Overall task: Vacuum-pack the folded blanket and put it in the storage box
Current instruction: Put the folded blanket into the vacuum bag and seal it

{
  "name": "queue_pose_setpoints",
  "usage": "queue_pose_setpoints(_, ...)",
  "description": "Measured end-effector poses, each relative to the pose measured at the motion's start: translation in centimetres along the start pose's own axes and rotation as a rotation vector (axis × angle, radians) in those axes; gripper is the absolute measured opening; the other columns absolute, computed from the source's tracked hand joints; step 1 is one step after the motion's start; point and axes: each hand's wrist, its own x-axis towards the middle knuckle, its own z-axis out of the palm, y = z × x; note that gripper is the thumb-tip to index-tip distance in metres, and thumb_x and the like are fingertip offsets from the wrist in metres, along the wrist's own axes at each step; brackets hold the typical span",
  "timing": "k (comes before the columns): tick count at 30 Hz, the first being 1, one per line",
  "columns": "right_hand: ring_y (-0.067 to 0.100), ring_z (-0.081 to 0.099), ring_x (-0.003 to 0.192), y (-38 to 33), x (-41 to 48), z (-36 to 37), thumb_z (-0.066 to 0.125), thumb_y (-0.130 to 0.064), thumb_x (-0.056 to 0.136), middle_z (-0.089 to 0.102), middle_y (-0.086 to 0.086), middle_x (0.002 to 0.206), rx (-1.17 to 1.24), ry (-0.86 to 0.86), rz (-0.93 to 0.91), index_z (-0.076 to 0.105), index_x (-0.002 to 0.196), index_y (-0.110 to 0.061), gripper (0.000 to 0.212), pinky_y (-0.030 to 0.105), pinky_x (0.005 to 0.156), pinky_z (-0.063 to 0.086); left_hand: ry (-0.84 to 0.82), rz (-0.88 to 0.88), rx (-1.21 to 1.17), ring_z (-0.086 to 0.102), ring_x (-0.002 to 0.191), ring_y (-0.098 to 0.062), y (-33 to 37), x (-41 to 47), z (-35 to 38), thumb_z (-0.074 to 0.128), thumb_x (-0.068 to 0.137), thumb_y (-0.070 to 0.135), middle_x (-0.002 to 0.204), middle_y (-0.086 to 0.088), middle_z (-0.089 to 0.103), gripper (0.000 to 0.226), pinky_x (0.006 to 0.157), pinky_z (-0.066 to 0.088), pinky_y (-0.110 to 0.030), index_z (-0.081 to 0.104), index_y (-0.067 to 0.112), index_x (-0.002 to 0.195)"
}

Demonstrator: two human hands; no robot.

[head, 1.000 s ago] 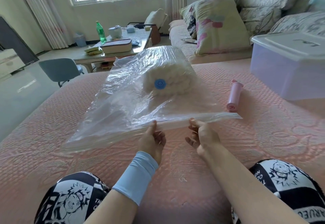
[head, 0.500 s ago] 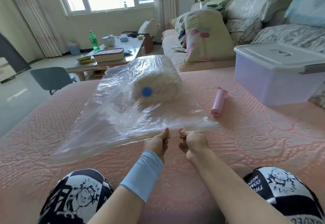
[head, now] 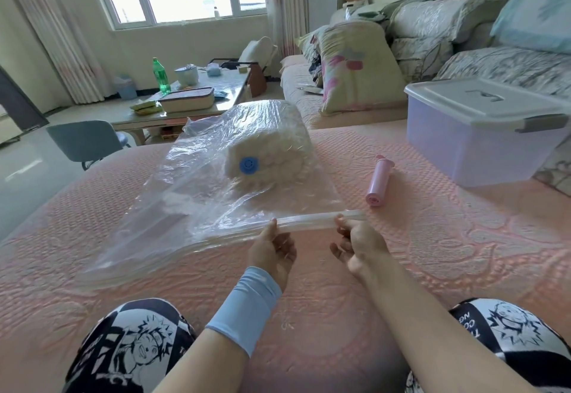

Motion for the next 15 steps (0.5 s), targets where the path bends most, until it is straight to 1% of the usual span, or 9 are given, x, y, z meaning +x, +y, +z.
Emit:
queue_pose_setpoints(2,0.002,0.038,0.032,0.2,-0.5,0.3,0.069,-0.014,0.090,0.054,-0.001,0.074,-0.051,-0.060,-0.001,0.066,0.090,-0.012,0.003,0.030,0.067,0.050,-0.095,-0.040,0.114,0.059,0.057,-0.015,-1.0,-0.4,1.1,0.073,0.085,0.025,0.073,-0.010,0.063,0.021,0.052,0.047,-0.023,0.063,0.008,0.090)
queue_pose_setpoints(3,0.002,0.041,0.035,0.5,-0.8,0.5,0.069,-0.014,0.089,0.057,0.000,0.074,-0.082,-0.092,0.003,0.068,0.092,-0.010,0.005,0.029,0.064,0.050,-0.138,-0.029,0.192,0.061,0.060,-0.014,-1.6,-0.5,1.6,0.072,0.085,0.022,0.081,-0.013,0.067,0.020,0.054,0.049,-0.022,0.066,0.005,0.093)
queue_pose_setpoints(4,0.004,0.045,0.039,0.9,-1.2,0.7,0.070,-0.015,0.089,0.060,0.002,0.075,-0.104,-0.114,0.005,0.070,0.093,-0.008,0.008,0.028,0.060,0.050,-0.155,-0.001,0.251,0.062,0.060,-0.013,-2.2,-0.7,2.2,0.073,0.085,0.017,0.085,-0.016,0.068,0.017,0.055,0.051,-0.021,0.068,0.002,0.092)
queue_pose_setpoints(6,0.006,0.052,0.046,1.5,-1.5,0.9,0.073,-0.015,0.087,0.065,0.006,0.075,-0.124,-0.094,-0.016,0.073,0.094,-0.003,0.013,0.026,0.057,0.049,-0.108,0.042,0.268,0.056,0.052,-0.012,-3.1,-0.5,2.6,0.077,0.080,0.013,0.071,-0.012,0.065,0.013,0.054,0.049,-0.022,0.072,0.001,0.080)
queue_pose_setpoints(8,0.008,0.055,0.055,1.8,-1.6,0.9,0.076,-0.012,0.085,0.066,0.003,0.072,-0.151,-0.034,-0.049,0.073,0.090,-0.003,0.010,0.029,0.062,0.049,-0.064,0.056,0.267,0.050,0.049,-0.009,-3.3,-0.3,2.4,0.079,0.078,0.012,0.062,-0.006,0.061,0.010,0.052,0.046,-0.020,0.073,0.004,0.076)
queue_pose_setpoints(10,0.011,0.054,0.062,1.7,-1.5,0.9,0.075,-0.005,0.084,0.064,0.002,0.069,-0.145,-0.006,-0.045,0.073,0.085,-0.003,0.004,0.030,0.063,0.048,-0.041,0.041,0.249,0.049,0.047,-0.007,-3.4,0.0,2.0,0.079,0.078,0.011,0.061,-0.003,0.064,0.008,0.049,0.045,-0.018,0.074,0.006,0.073)
queue_pose_setpoints(11,0.012,0.054,0.063,1.8,-1.3,0.8,0.074,-0.003,0.084,0.062,0.003,0.068,-0.133,0.005,-0.038,0.072,0.082,-0.004,0.004,0.030,0.063,0.048,-0.028,0.044,0.249,0.049,0.045,-0.007,-3.5,0.2,1.9,0.079,0.077,0.011,0.061,-0.003,0.064,0.010,0.048,0.045,-0.018,0.074,0.007,0.069)
queue_pose_setpoints(13,0.013,0.054,0.063,1.7,-1.2,0.8,0.072,0.000,0.085,0.060,0.003,0.067,-0.124,0.042,-0.037,0.069,0.078,-0.005,0.010,0.029,0.061,0.050,-0.001,0.069,0.262,0.049,0.043,-0.007,-3.7,0.4,1.9,0.081,0.076,0.011,0.058,-0.002,0.065,0.020,0.046,0.044,-0.019,0.074,0.011,0.056)
queue_pose_setpoints(15,0.013,0.054,0.065,1.1,-0.9,0.4,0.069,0.003,0.087,0.059,0.002,0.070,-0.112,0.099,-0.064,0.068,0.078,-0.007,0.014,0.028,0.056,0.049,0.048,0.098,0.275,0.048,0.042,-0.009,-3.2,0.7,1.7,0.082,0.075,0.013,0.056,-0.002,0.065,0.024,0.045,0.043,-0.019,0.072,0.011,0.054)
